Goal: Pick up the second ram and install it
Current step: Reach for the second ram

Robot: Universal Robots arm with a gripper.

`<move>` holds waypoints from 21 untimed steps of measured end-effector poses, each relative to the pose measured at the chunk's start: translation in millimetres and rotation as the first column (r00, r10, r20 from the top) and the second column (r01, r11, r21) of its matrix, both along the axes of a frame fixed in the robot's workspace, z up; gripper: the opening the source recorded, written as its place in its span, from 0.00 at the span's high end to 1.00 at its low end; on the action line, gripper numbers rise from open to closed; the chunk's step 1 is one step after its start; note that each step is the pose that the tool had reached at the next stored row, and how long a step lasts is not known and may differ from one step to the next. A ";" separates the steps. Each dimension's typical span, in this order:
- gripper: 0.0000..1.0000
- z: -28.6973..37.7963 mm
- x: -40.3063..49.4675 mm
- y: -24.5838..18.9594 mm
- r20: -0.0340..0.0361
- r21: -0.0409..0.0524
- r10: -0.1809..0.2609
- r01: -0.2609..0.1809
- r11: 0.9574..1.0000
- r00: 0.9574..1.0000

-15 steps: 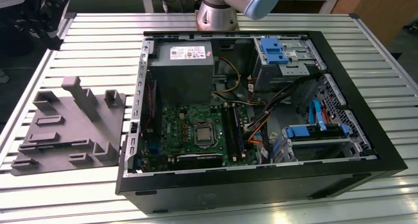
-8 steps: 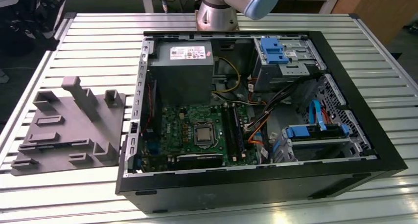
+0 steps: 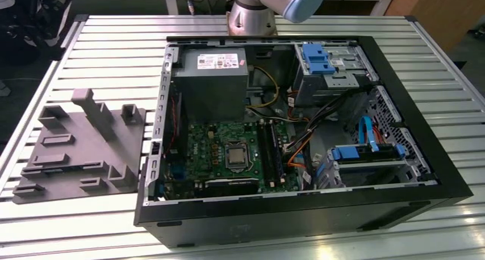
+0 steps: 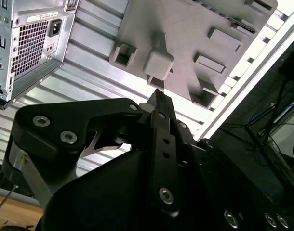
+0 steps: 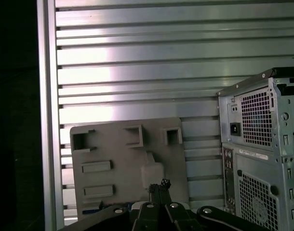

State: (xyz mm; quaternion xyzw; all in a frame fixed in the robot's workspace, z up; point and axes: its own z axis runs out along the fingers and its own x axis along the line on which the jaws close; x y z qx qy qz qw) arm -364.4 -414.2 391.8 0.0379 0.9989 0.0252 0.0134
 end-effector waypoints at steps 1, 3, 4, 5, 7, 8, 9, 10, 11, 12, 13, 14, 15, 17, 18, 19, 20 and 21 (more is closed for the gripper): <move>0.89 0.0 -0.4 -0.5 0.000 0.000 0.000 0.000 1.000 1.000; 0.89 -0.2 -1.2 -1.5 0.000 0.000 0.000 0.000 1.000 1.000; 0.89 -0.3 -1.6 -1.9 0.000 0.000 0.000 0.000 1.000 1.000; 0.89 -0.4 -2.1 -2.4 0.000 0.000 0.000 0.000 1.000 1.000; 0.89 -0.5 -3.0 -3.6 0.000 0.000 0.000 0.000 1.000 1.000; 0.89 -0.5 -3.4 -4.2 0.000 0.000 0.000 0.000 1.000 1.000; 0.89 -0.6 -3.9 -4.6 0.000 0.000 0.000 0.000 1.000 1.000; 0.89 -0.7 -4.4 -5.1 0.000 0.000 0.000 0.000 1.000 1.000; 0.89 -0.7 -4.8 -5.5 0.000 0.000 0.000 0.000 1.000 1.000; 0.89 -0.7 -5.2 -5.9 0.000 0.000 0.000 0.000 1.000 1.000; 0.89 -0.8 -5.6 -6.3 0.000 0.000 0.000 0.000 1.000 1.000; 0.89 -0.8 -6.0 -6.7 0.000 0.000 0.000 0.000 1.000 1.000; 0.89 -0.8 -6.4 -7.0 0.000 0.000 0.000 0.000 1.000 1.000; 0.89 -0.8 -7.1 -7.5 0.000 0.000 0.000 0.000 1.000 1.000; 0.89 -0.9 -7.5 -7.8 0.000 0.000 0.000 0.000 1.000 1.000; 0.89 -0.9 -7.9 -8.1 0.000 0.000 0.000 0.000 1.000 1.000; 0.89 -1.0 -8.3 -8.3 0.000 0.000 0.000 0.000 1.000 1.000; 0.89 -1.0 -8.7 -8.6 0.000 0.000 0.000 0.000 1.000 1.000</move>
